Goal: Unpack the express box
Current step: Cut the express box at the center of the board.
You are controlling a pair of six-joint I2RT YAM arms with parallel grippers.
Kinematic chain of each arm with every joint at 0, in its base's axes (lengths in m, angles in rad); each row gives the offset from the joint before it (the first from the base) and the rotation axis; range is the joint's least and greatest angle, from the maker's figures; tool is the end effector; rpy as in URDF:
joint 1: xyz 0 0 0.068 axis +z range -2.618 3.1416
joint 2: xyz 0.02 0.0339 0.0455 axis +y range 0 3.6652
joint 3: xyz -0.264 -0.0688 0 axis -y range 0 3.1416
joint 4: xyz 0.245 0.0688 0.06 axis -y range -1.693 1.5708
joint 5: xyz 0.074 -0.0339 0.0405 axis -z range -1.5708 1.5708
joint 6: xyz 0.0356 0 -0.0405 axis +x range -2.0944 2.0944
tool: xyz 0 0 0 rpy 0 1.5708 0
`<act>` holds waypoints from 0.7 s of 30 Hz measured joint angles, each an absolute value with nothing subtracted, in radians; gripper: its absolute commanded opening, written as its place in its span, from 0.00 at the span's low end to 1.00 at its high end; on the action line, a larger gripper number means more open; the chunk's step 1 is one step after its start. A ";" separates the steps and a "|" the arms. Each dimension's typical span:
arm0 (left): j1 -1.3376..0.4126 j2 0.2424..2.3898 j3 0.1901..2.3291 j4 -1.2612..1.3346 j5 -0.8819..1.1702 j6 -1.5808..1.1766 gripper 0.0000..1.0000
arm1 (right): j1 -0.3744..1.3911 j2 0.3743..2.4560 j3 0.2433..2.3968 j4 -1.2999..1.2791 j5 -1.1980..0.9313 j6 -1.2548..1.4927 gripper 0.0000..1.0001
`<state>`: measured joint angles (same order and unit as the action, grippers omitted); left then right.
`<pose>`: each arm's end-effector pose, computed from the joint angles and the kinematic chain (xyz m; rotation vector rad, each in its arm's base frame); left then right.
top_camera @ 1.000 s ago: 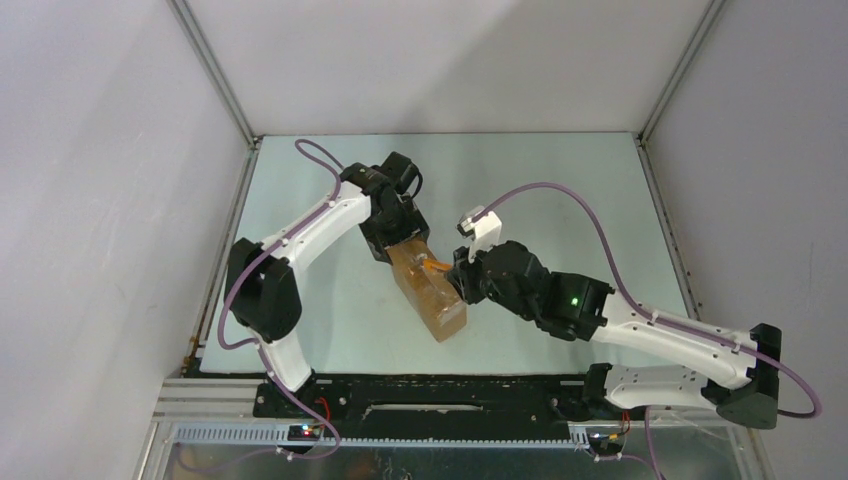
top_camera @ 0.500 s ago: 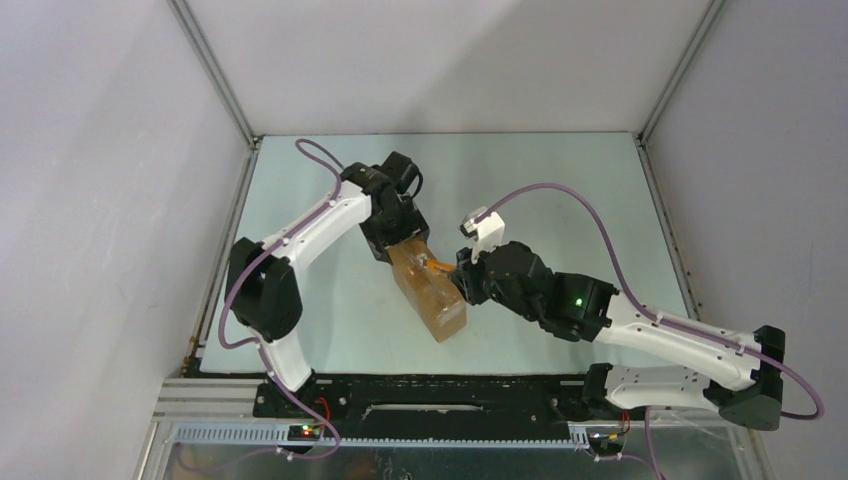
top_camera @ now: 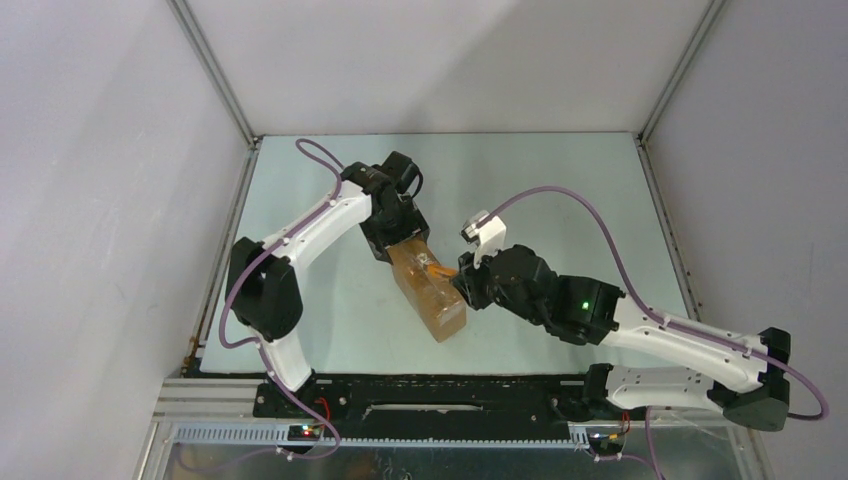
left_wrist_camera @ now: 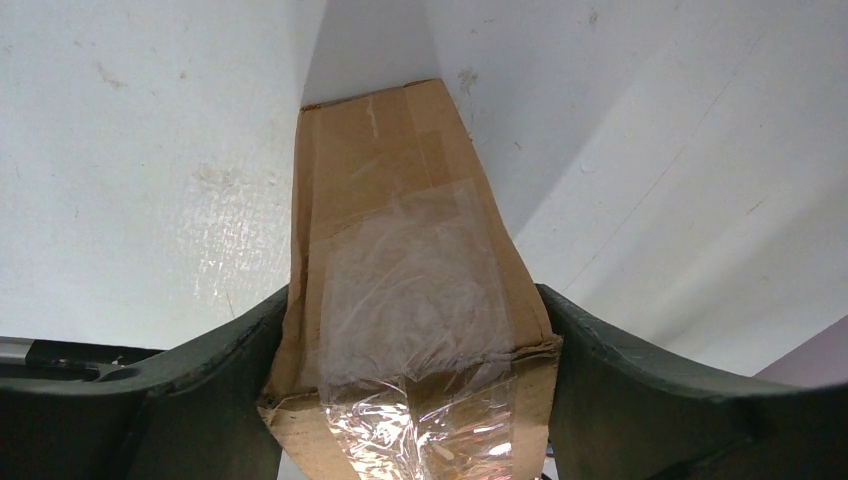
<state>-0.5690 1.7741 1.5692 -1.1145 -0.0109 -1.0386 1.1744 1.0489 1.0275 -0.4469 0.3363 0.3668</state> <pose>0.2973 -0.1897 0.2748 -0.6879 2.8670 -0.2571 0.0999 0.2082 0.3485 -0.6112 1.9772 0.6308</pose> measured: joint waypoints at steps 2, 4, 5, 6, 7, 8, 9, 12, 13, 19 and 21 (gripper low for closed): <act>-0.569 1.774 1.569 -1.114 -0.011 -1.038 0.77 | 1.175 1.055 1.028 -0.446 0.337 0.365 0.00; -0.569 1.774 1.569 -1.114 -0.011 -1.038 0.77 | 1.175 1.064 1.028 -0.443 0.337 0.361 0.00; -0.569 1.774 1.569 -1.114 -0.011 -1.038 0.77 | 1.175 1.068 1.028 -0.440 0.337 0.358 0.00; -0.569 1.774 1.569 -1.114 -0.011 -1.038 0.77 | 1.175 1.074 1.028 -0.439 0.337 0.356 0.00; -0.569 1.774 1.569 -1.114 -0.011 -1.038 0.77 | 1.175 1.078 1.029 -0.439 0.337 0.355 0.00; -0.569 1.774 1.569 -1.114 -0.011 -1.038 0.77 | 1.175 1.082 1.031 -0.439 0.337 0.354 0.00; -0.569 1.775 1.569 -1.114 -0.011 -1.038 0.77 | 1.175 1.084 1.031 -0.439 0.336 0.354 0.00; -0.569 1.776 1.571 -1.116 -0.011 -1.038 0.75 | 1.175 1.084 1.035 -0.444 0.331 0.350 0.00; -0.569 1.776 1.571 -1.116 -0.010 -1.038 0.75 | 1.177 1.084 1.036 -0.447 0.331 0.349 0.00; -0.564 1.776 1.571 -1.118 -0.007 -1.039 0.71 | 1.182 1.077 1.037 -0.458 0.333 0.343 0.00; -0.563 1.777 1.571 -1.119 -0.007 -1.039 0.70 | 1.186 1.072 1.037 -0.467 0.334 0.339 0.00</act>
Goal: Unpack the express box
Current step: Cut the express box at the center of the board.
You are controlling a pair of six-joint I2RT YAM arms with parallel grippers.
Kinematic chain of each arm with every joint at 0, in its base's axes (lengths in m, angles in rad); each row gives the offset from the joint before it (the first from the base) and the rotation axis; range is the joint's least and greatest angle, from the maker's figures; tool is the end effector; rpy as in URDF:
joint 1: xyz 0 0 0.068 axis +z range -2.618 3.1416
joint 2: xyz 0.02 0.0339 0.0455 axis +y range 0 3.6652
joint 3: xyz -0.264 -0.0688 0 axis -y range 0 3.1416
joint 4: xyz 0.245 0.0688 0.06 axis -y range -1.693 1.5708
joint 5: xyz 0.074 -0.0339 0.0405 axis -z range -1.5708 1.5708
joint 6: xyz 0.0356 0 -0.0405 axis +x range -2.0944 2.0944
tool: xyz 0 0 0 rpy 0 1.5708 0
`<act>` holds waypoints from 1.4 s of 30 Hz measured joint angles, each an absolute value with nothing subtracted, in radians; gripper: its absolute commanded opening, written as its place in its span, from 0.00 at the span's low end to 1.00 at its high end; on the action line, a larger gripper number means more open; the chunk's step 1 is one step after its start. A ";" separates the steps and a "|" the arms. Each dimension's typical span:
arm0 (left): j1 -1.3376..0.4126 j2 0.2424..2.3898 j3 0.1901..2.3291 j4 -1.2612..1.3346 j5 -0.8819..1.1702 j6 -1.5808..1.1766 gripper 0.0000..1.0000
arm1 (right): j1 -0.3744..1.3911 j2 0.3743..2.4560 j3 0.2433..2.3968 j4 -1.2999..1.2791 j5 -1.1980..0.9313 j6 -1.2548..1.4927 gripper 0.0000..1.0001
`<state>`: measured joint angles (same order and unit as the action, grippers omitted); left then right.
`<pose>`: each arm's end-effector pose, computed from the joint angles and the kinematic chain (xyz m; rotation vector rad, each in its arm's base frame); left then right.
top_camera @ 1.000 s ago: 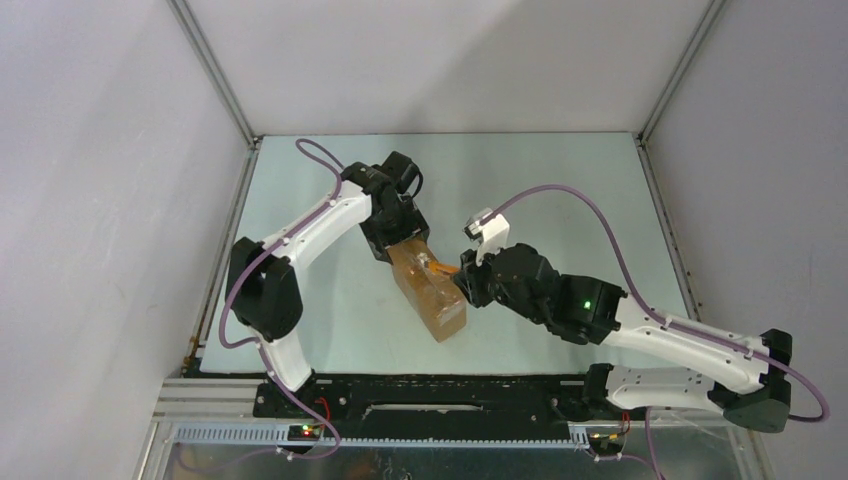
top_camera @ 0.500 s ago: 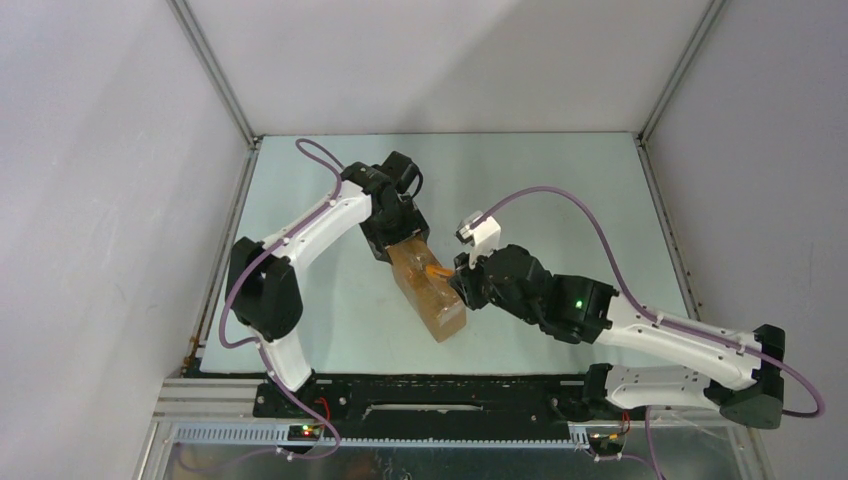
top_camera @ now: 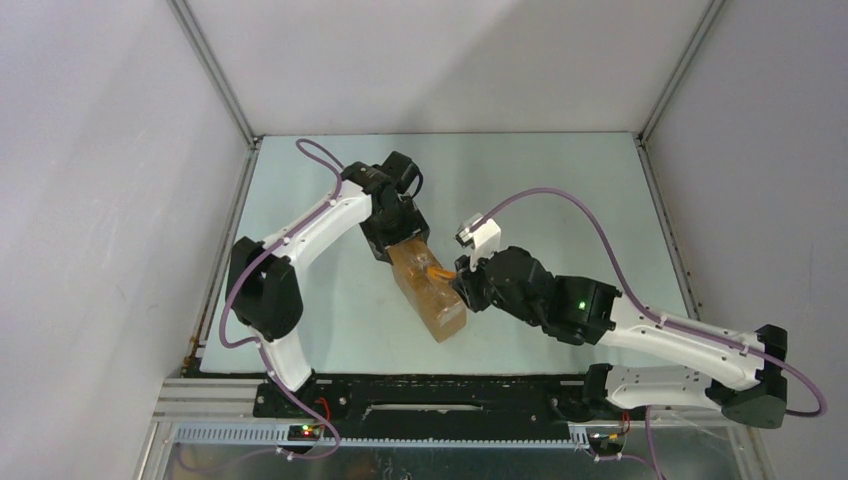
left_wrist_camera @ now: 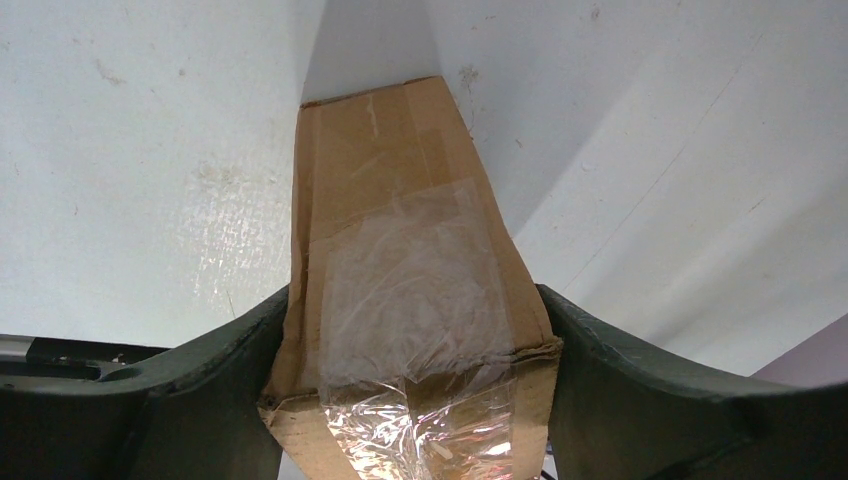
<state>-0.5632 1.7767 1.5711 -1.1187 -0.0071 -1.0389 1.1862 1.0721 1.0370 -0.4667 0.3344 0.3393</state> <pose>0.2985 -0.1881 0.2744 -0.6973 2.8707 -0.2555 0.0990 0.2135 0.3449 -0.6674 1.9881 0.5989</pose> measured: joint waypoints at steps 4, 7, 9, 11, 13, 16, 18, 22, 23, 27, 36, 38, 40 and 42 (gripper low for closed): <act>-0.562 1.777 1.571 -1.120 -0.004 -1.040 0.68 | 1.203 1.068 1.040 -0.487 0.345 0.328 0.00; -0.562 1.777 1.571 -1.121 -0.003 -1.042 0.67 | 1.217 1.067 1.043 -0.499 0.354 0.320 0.00; -0.562 1.778 1.571 -1.121 -0.003 -1.042 0.67 | 1.225 1.066 1.043 -0.505 0.359 0.313 0.00; -0.562 1.778 1.571 -1.121 -0.003 -1.042 0.67 | 1.231 1.065 1.044 -0.516 0.361 0.308 0.00; -0.562 1.778 1.571 -1.121 -0.003 -1.043 0.67 | 1.239 1.063 1.044 -0.543 0.359 0.305 0.00; -0.561 1.778 1.571 -1.122 -0.003 -1.045 0.66 | 1.247 1.057 1.044 -0.598 0.345 0.304 0.00; -0.560 1.779 1.573 -1.124 -0.002 -1.045 0.66 | 1.252 1.045 1.044 -0.635 0.335 0.304 0.00; -0.559 1.781 1.575 -1.125 -0.001 -1.046 0.66 | 1.262 1.009 1.044 -0.688 0.320 0.304 0.00; -0.559 1.781 1.575 -1.126 -0.001 -1.046 0.66 | 1.263 1.000 1.044 -0.700 0.315 0.304 0.00; -0.559 1.781 1.575 -1.125 -0.001 -1.047 0.72 | 1.269 0.968 1.044 -0.738 0.298 0.306 0.00; -0.554 1.779 1.600 -1.106 -0.006 -0.984 1.00 | 1.194 0.887 1.044 -0.782 0.221 0.341 0.00; -0.553 1.768 1.629 -1.085 -0.004 -0.945 1.00 | 1.137 0.874 1.044 -0.779 0.178 0.346 0.00; -0.551 1.752 1.669 -1.075 -0.004 -0.904 1.00 | 1.084 0.866 1.044 -0.774 0.124 0.348 0.00; -0.551 1.717 1.702 -1.049 -0.003 -0.844 1.00 | 1.016 0.856 1.044 -0.767 0.038 0.350 0.00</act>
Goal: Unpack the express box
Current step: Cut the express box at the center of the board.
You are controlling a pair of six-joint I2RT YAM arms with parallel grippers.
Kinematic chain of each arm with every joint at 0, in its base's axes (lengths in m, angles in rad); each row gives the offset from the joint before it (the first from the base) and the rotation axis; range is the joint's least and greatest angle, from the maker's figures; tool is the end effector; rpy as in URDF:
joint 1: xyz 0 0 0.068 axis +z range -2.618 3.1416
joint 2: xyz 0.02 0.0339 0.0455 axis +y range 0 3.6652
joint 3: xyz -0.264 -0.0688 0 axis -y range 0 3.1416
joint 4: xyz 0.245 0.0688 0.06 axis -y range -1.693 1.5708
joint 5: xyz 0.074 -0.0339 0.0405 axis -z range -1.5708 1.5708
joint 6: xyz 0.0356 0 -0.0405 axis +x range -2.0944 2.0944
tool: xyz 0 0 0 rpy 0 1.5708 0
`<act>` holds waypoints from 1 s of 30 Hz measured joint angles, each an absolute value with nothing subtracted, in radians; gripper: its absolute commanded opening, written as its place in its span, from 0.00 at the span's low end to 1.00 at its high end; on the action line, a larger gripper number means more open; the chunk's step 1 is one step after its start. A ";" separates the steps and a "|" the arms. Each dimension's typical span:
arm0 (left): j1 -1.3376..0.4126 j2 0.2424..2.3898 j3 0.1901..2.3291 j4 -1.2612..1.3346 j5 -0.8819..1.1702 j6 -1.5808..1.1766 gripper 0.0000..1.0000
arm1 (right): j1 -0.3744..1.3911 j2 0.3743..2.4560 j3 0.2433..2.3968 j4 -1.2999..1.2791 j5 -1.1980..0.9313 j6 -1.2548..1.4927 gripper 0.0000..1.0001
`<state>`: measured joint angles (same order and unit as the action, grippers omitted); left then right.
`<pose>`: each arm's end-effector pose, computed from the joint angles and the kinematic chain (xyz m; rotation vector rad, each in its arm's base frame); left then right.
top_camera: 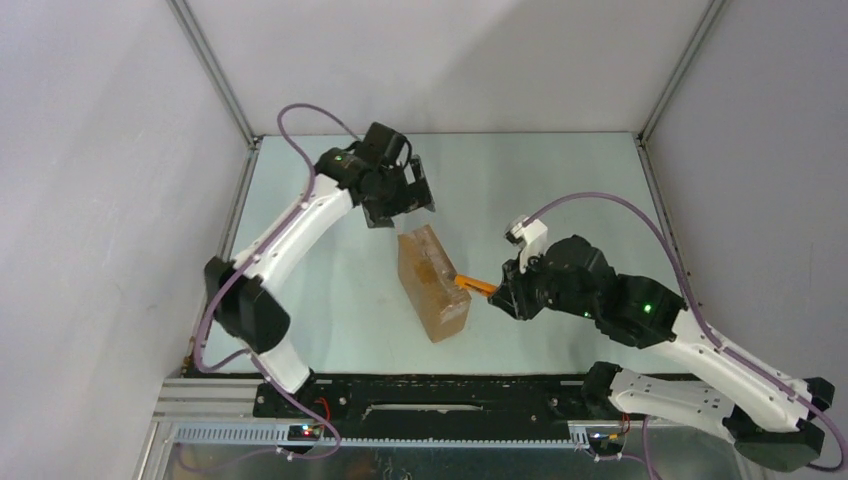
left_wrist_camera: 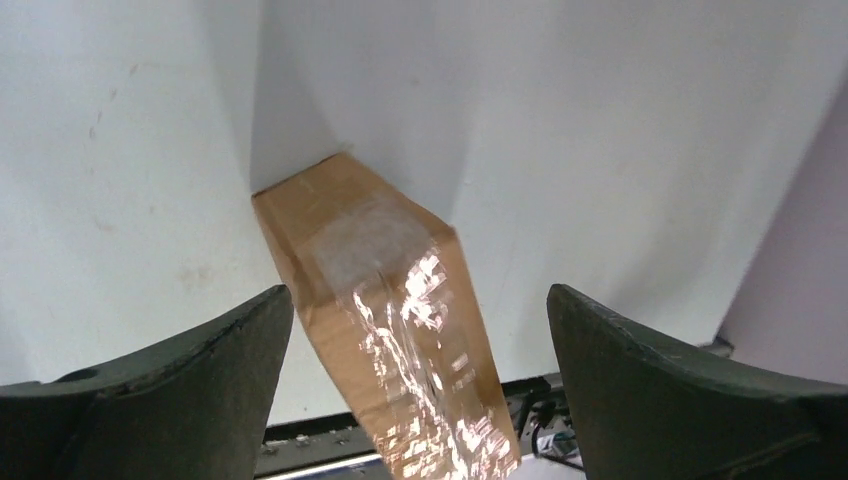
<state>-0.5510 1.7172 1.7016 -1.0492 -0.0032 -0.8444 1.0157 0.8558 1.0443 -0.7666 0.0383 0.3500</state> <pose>0.3047 -0.1871 0.3350 -0.3982 2.6875 -0.4479 0.0898 0.1421 0.3578 -0.7115 2.1294 0.7338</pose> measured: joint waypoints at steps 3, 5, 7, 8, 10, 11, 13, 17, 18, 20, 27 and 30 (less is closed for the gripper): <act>-0.549 1.620 1.704 -0.985 0.043 -0.732 0.93 | 0.925 0.833 1.044 -0.755 -0.084 0.355 0.00; -0.546 1.543 1.689 -0.916 0.107 -0.667 0.91 | 0.861 0.813 1.044 -0.745 -0.166 0.362 0.00; -0.542 1.449 1.651 -0.829 0.201 -0.609 0.91 | 0.778 0.788 1.044 -0.731 -0.268 0.378 0.00; -0.541 1.407 1.627 -0.786 0.254 -0.588 0.91 | 0.747 0.780 1.044 -0.727 -0.303 0.385 0.00; -0.538 1.323 1.568 -0.687 0.388 -0.557 0.91 | 0.671 0.759 1.044 -0.715 -0.400 0.406 0.00; -0.538 1.289 1.537 -0.634 0.457 -0.549 0.91 | 0.642 0.750 1.044 -0.711 -0.438 0.418 0.00; -0.538 1.247 1.480 -0.537 0.565 -0.550 0.90 | 0.566 0.733 1.044 -0.694 -0.537 0.457 0.00; -0.540 1.221 1.338 -0.327 0.718 -0.620 0.88 | 0.414 0.721 1.044 -0.633 -0.698 0.575 0.00; -0.540 1.221 1.290 -0.267 0.744 -0.661 0.87 | 0.384 0.721 1.044 -0.610 -0.725 0.611 0.00; -0.543 1.225 1.217 -0.184 0.773 -0.736 0.87 | 0.340 0.725 1.044 -0.565 -0.763 0.687 0.00; -0.584 1.225 1.107 0.088 0.822 -0.950 0.84 | 0.316 0.766 1.044 -0.462 -0.768 0.870 0.00; -0.597 1.228 1.106 0.194 0.827 -1.018 0.78 | 0.337 0.788 1.044 -0.434 -0.738 0.914 0.00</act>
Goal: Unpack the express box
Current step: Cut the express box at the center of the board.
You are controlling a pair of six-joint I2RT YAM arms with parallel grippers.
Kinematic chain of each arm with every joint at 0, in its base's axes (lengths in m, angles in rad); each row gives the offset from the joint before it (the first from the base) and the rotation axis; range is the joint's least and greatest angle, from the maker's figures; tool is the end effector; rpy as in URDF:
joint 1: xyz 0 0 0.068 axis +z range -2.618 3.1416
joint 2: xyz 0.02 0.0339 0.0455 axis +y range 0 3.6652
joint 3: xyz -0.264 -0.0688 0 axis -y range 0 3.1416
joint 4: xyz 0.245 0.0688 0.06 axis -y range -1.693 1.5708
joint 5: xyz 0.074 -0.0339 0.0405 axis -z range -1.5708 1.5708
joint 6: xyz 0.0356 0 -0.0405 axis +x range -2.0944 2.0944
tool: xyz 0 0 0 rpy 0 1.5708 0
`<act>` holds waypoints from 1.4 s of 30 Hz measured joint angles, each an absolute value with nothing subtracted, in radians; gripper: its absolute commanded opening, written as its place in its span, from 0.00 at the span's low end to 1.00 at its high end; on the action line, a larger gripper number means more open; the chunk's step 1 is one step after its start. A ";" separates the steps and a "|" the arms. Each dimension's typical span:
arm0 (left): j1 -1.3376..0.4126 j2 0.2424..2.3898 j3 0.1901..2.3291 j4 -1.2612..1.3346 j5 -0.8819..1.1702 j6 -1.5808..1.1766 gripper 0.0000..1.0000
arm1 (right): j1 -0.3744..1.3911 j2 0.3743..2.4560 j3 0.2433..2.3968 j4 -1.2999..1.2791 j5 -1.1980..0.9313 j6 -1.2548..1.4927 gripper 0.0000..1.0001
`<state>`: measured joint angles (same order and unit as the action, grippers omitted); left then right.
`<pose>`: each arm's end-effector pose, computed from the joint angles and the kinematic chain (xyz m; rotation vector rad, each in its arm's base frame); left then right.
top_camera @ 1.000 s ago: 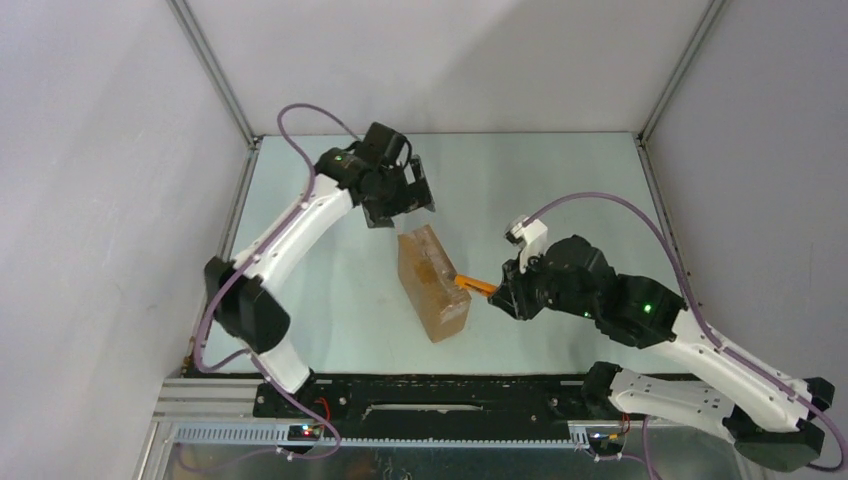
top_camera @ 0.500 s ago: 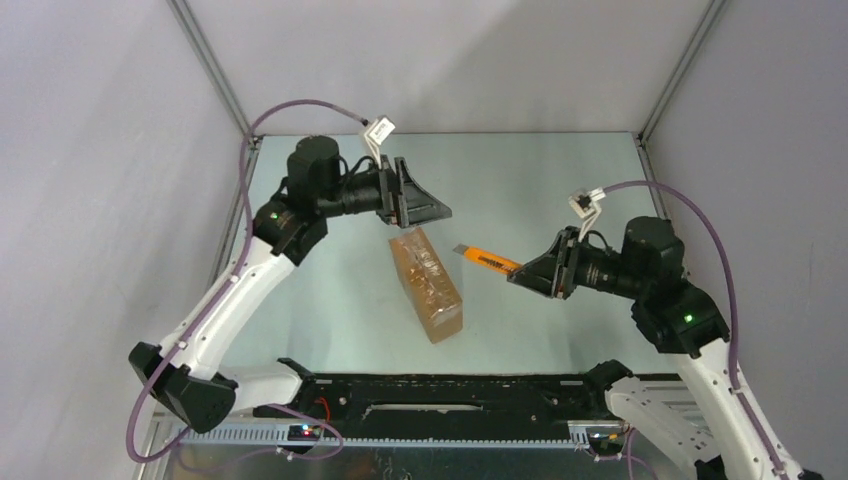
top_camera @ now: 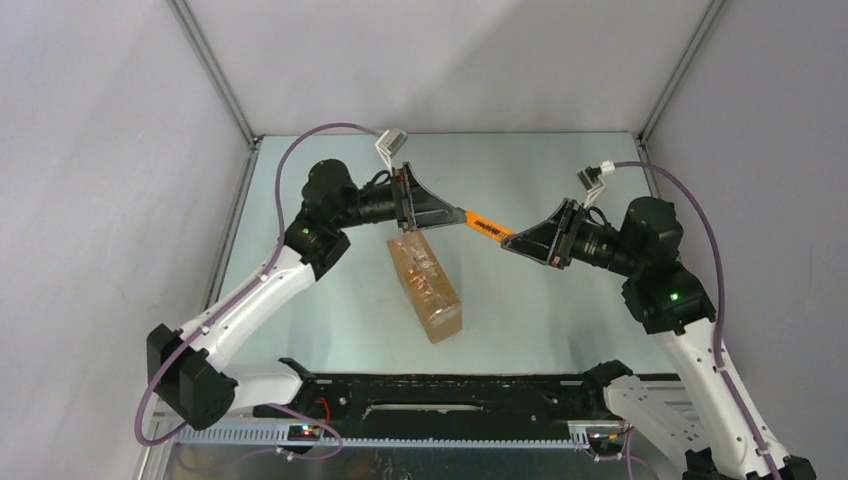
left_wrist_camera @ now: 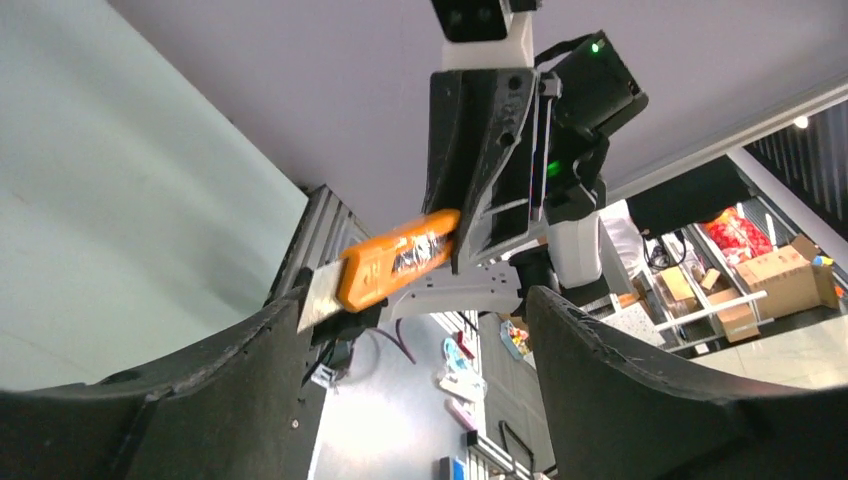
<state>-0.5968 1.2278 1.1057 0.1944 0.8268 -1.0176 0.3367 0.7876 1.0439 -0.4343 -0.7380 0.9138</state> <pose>0.2165 -0.1788 0.3989 0.4250 1.8130 -1.8188 0.1377 0.0736 0.4030 -0.0477 1.9729 1.5077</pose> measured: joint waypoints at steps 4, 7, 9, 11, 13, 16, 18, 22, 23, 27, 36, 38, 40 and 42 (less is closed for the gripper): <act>-0.601 1.264 1.106 0.285 0.824 -1.082 0.72 | 0.387 0.799 1.044 -0.403 -0.681 0.955 0.00; -0.617 1.306 1.106 0.307 0.824 -1.117 0.66 | 0.423 0.801 1.041 -0.377 -0.646 0.981 0.00; -0.622 1.328 1.106 0.307 0.823 -1.132 0.62 | 0.430 0.802 1.033 -0.355 -0.632 0.998 0.00; -0.625 1.342 1.106 0.313 0.823 -1.153 0.58 | 0.431 0.802 1.025 -0.339 -0.619 1.015 0.00; -0.625 1.347 1.106 0.322 0.823 -1.171 0.52 | 0.435 0.805 1.018 -0.331 -0.599 1.026 0.00; -0.625 1.348 1.105 0.353 0.823 -1.198 0.32 | 0.436 0.805 1.009 -0.326 -0.578 1.040 0.00; -0.624 1.348 1.105 0.355 0.818 -1.207 0.10 | 0.437 0.808 1.008 -0.311 -0.580 1.048 0.03; -0.616 1.346 1.110 0.358 0.836 -1.267 0.00 | 0.437 0.816 1.005 -0.290 -0.597 1.048 0.29; -0.614 1.342 1.113 0.350 0.838 -1.277 0.00 | 0.437 0.816 1.005 -0.286 -0.603 1.048 0.35; -0.616 1.328 1.134 0.294 0.816 -1.253 0.00 | 0.436 0.833 1.001 -0.303 -0.622 1.055 0.46; -0.606 1.325 1.135 0.193 0.765 -1.219 0.00 | 0.443 0.886 0.987 -0.328 -0.669 1.070 0.43; -0.606 1.324 1.135 0.194 0.765 -1.219 0.00 | 0.443 0.886 0.986 -0.328 -0.669 1.071 0.36; -0.606 1.324 1.135 0.194 0.763 -1.222 0.00 | 0.444 0.886 0.984 -0.325 -0.675 1.074 0.30; -0.604 1.324 1.135 0.195 0.768 -1.238 0.00 | 0.446 0.881 0.984 -0.303 -0.688 1.077 0.21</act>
<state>-0.6037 1.3243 1.1347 0.1947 0.7685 -1.2381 0.4458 0.8814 0.9840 -0.3027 -0.6884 1.0775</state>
